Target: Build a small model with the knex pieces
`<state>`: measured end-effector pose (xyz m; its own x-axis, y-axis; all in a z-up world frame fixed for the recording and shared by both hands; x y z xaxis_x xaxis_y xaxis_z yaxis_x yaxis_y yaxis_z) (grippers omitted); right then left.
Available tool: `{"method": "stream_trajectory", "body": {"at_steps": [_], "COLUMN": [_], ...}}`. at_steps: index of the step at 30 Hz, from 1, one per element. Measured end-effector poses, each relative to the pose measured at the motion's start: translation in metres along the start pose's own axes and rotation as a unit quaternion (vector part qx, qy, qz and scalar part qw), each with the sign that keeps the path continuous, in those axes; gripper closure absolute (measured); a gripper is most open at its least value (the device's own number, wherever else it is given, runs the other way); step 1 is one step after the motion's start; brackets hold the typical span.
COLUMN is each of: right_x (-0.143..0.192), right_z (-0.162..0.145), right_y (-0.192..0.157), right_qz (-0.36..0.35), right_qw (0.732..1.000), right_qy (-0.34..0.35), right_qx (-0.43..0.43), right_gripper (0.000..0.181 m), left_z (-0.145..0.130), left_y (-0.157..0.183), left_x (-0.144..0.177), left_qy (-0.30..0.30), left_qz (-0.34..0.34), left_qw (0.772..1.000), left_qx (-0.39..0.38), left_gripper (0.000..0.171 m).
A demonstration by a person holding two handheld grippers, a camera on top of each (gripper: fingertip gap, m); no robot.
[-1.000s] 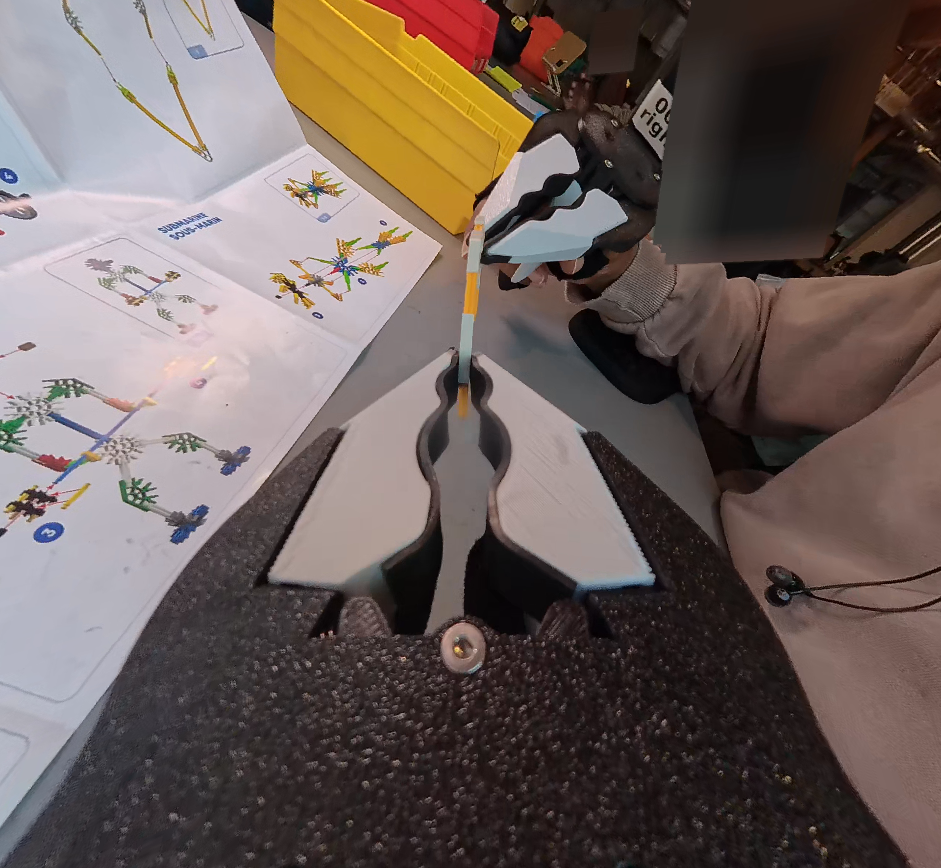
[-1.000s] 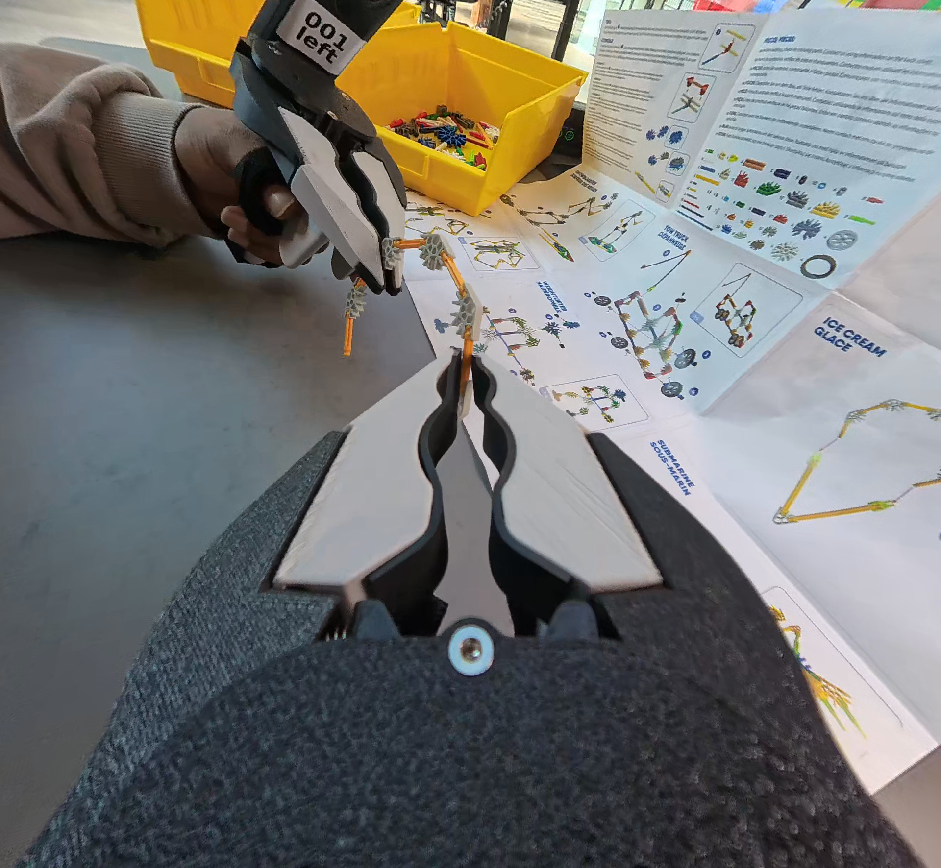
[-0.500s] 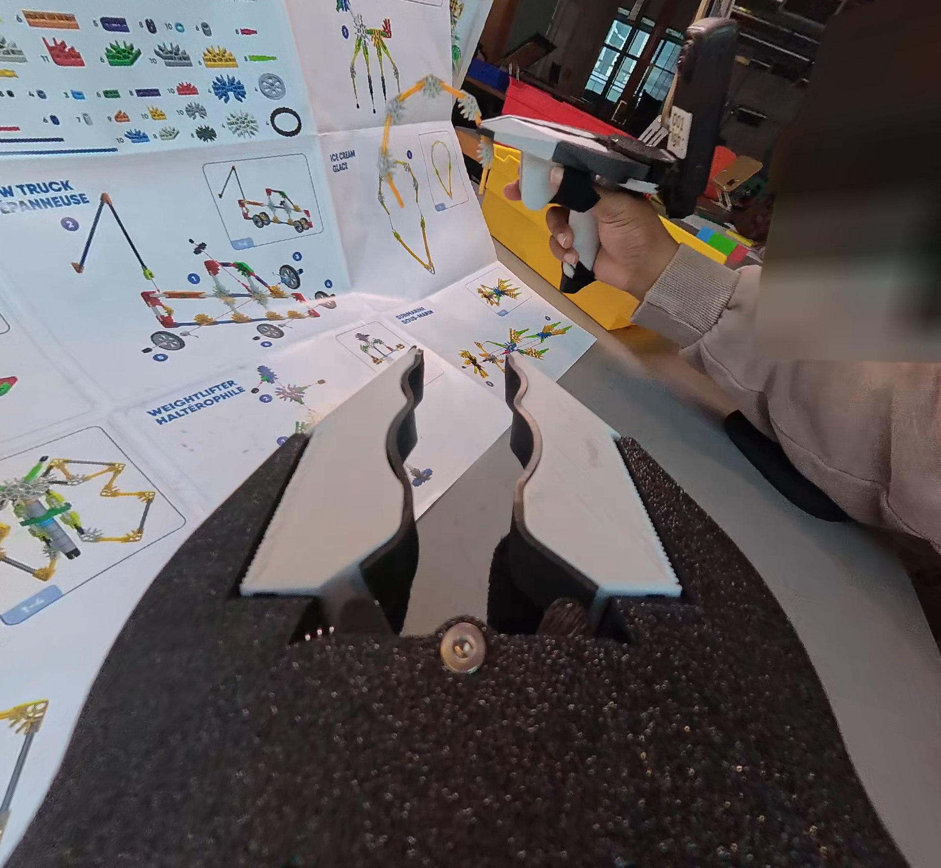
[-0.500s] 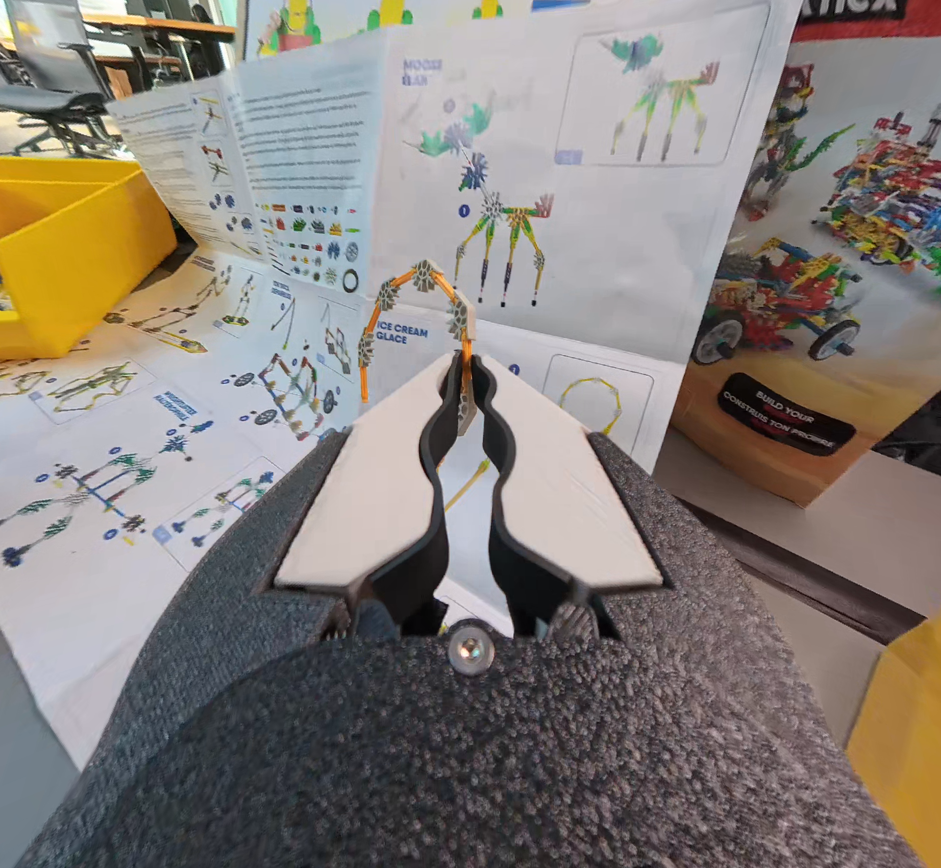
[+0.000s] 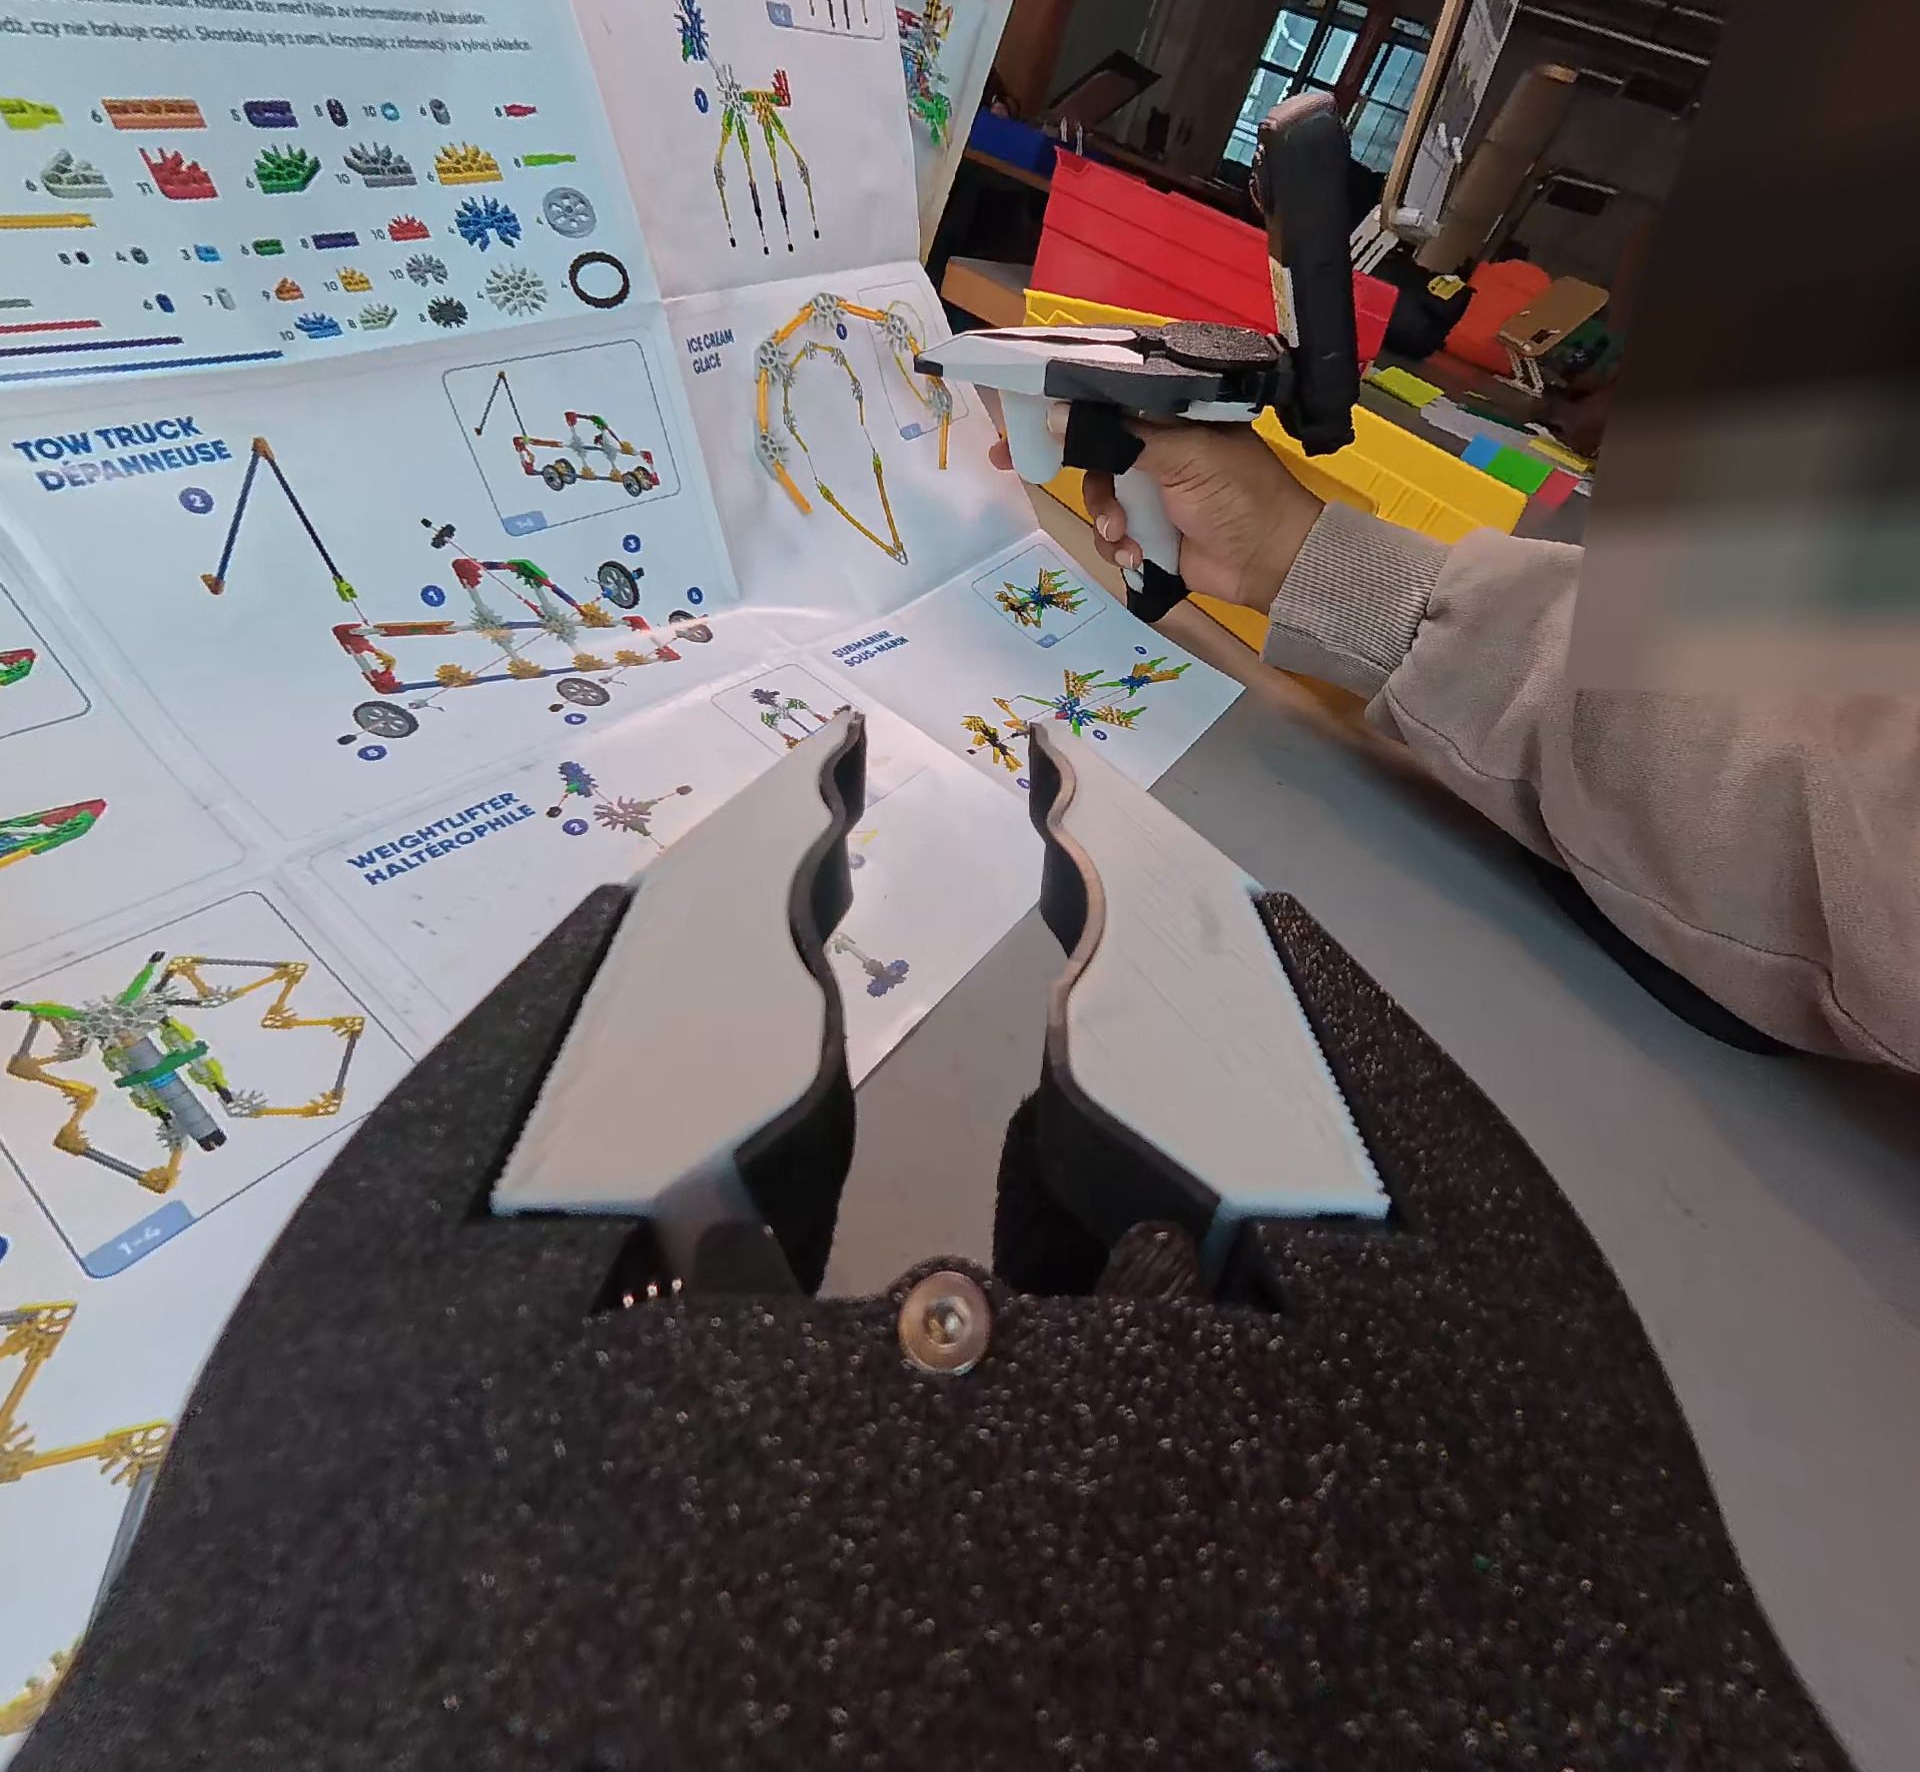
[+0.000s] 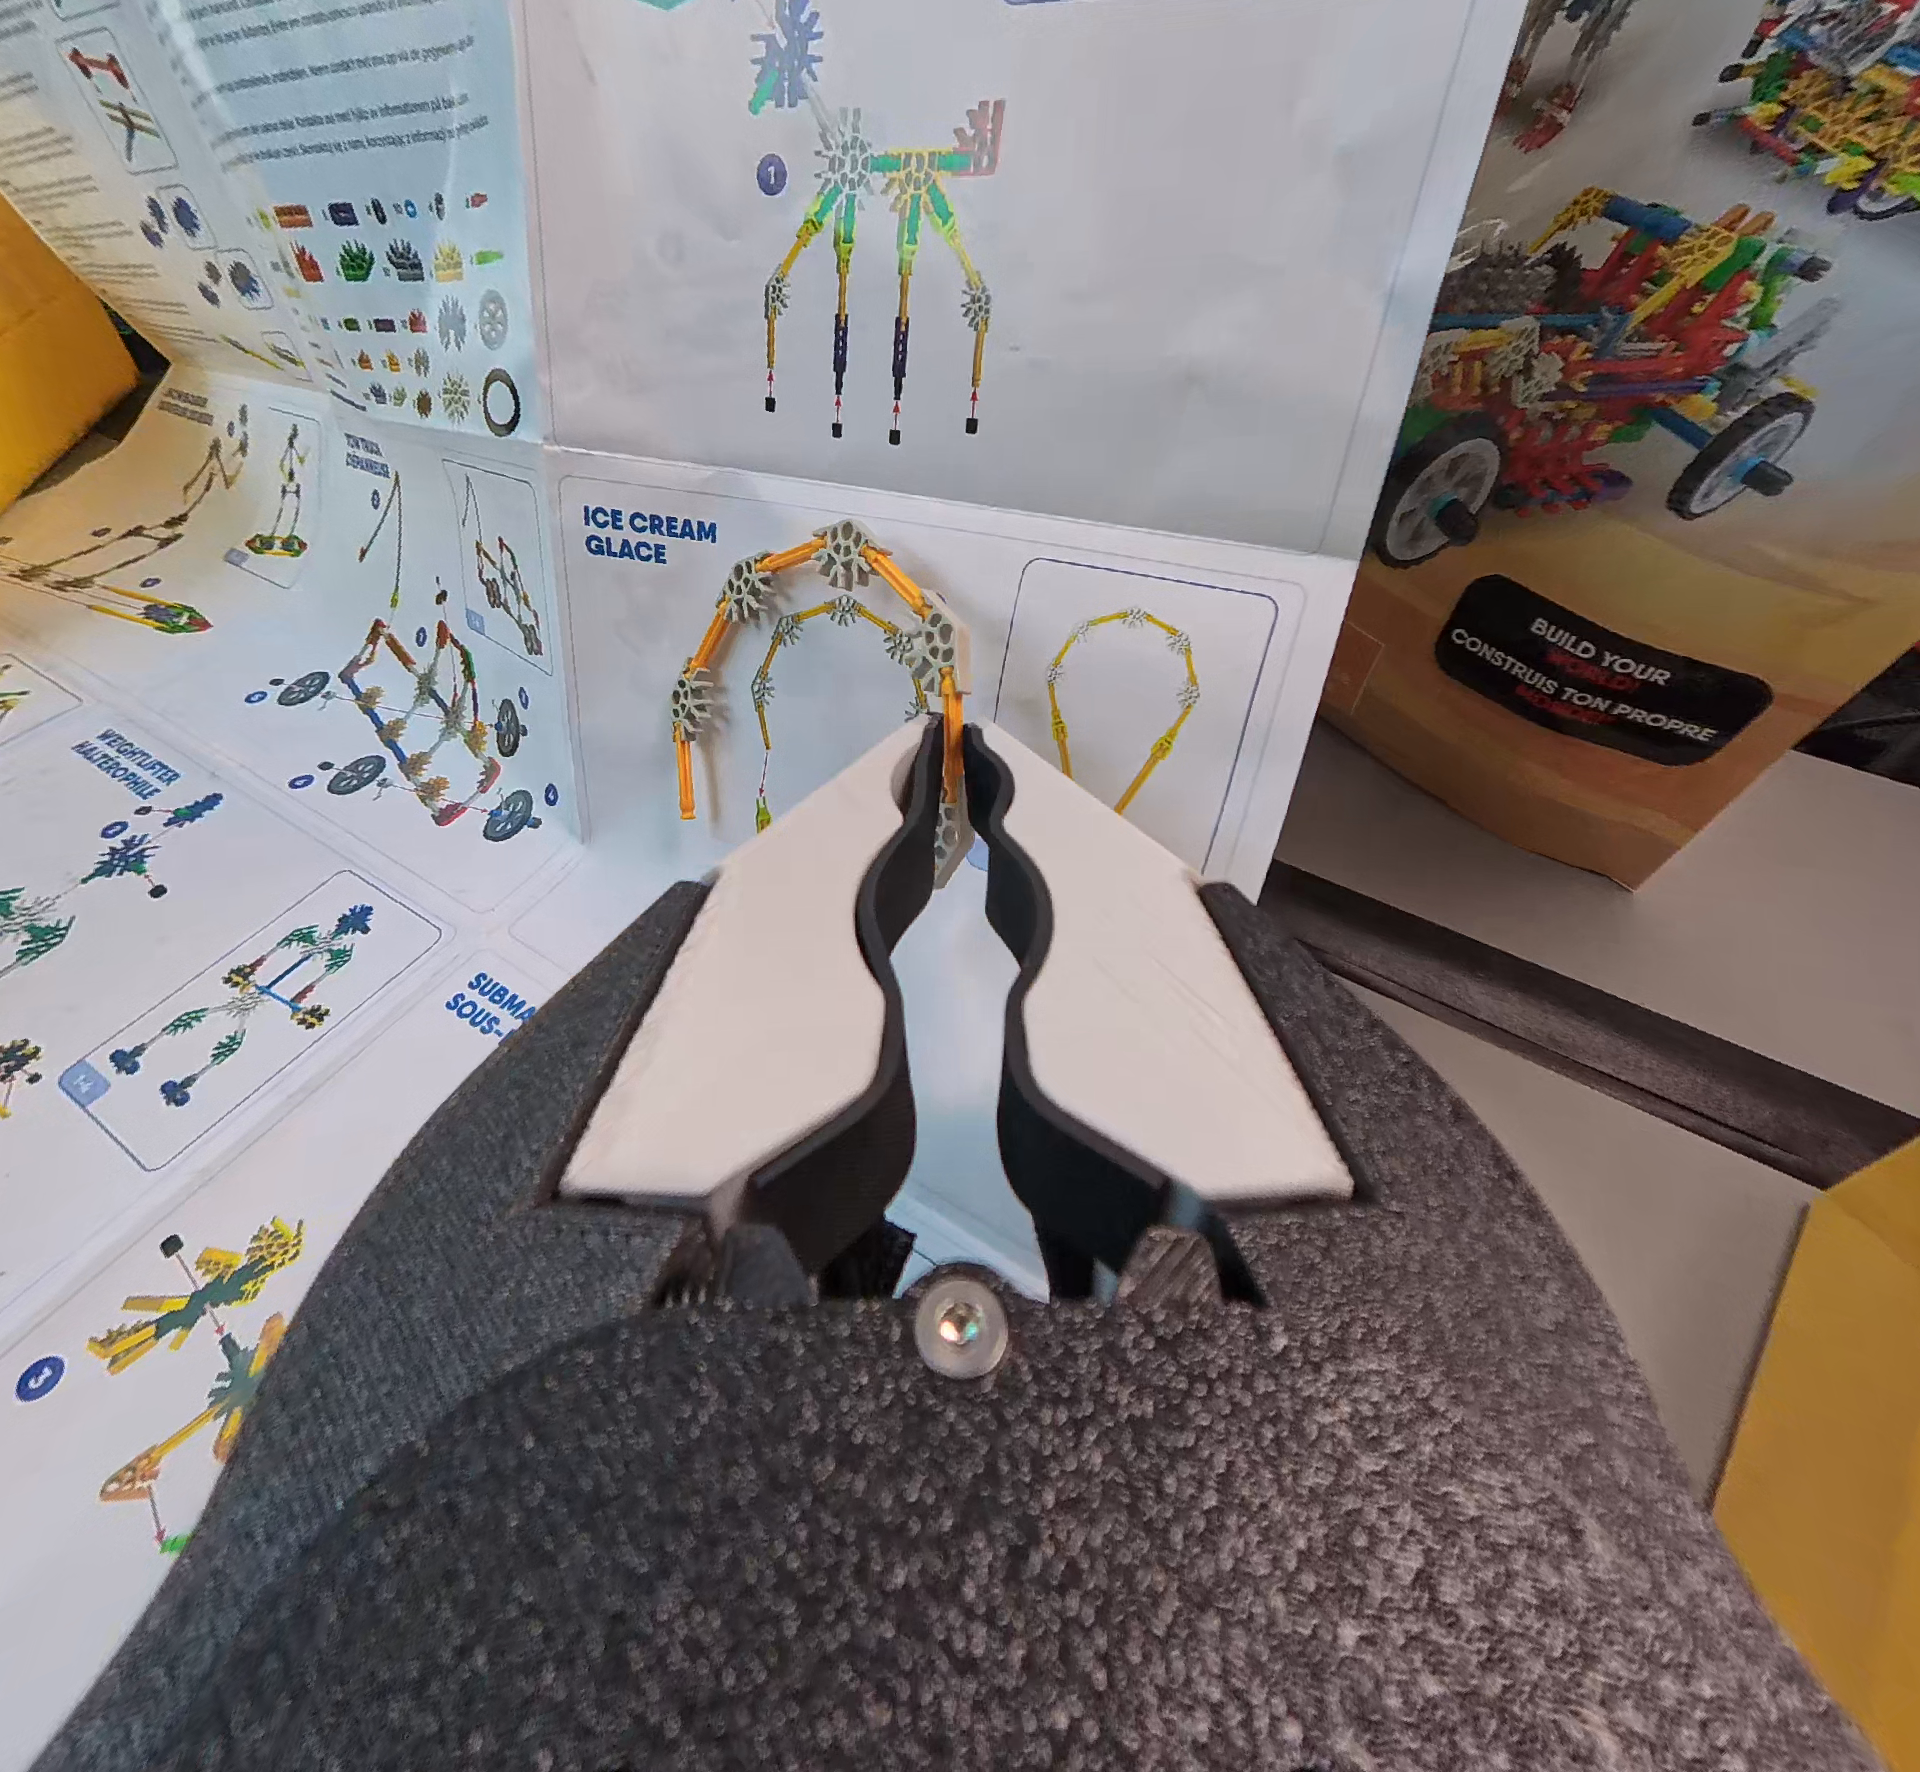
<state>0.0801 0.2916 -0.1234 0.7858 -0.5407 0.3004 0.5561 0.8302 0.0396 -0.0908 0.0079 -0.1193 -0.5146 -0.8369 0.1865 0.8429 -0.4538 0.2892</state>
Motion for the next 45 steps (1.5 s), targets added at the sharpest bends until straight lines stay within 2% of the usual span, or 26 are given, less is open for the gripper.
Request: {"method": "stream_trajectory", "body": {"at_steps": [5,11,15,34,45], "right_x": [-0.001,-0.002,-0.004,-0.005,0.001], "right_z": [-0.002,-0.006,-0.007,-0.01,-0.004], "right_y": [0.004,0.005,0.004,0.007,0.0], "right_qz": [-0.019,-0.051,-0.064,-0.083,-0.058], "right_qw": [1.0,0.998,0.997,0.995,0.998], "right_qy": [-0.011,-0.029,-0.04,-0.053,-0.033], "right_qx": [-0.003,0.014,0.022,0.021,0.015], "right_gripper": [0.179,0.179,0.179,0.179,0.179], "left_z": [0.002,0.006,0.008,0.003,0.002], "left_y": [-0.006,-0.012,-0.013,-0.013,-0.012], "left_x": [0.002,0.008,0.01,0.005,0.002], "left_qy": [0.003,-0.009,-0.016,-0.037,-0.041], "left_qz": [0.039,0.147,0.191,0.194,0.19], "left_qw": [0.999,0.987,0.977,0.975,0.976], "left_qx": [-0.012,-0.064,-0.092,-0.097,-0.102], "left_gripper": [0.135,0.122,0.111,0.108,0.108]}}
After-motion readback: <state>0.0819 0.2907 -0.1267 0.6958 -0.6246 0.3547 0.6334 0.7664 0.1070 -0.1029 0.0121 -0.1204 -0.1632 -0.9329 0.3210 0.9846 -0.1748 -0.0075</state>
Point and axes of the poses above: each gripper's, where its closed fingertips meet, x back along the fingers, z out of its top, y = z × x across the jaws, the point moved 4 cm from there along x, back along the fingers, and after that the axes turned 3 degrees about -y, right-handed, at the moved point
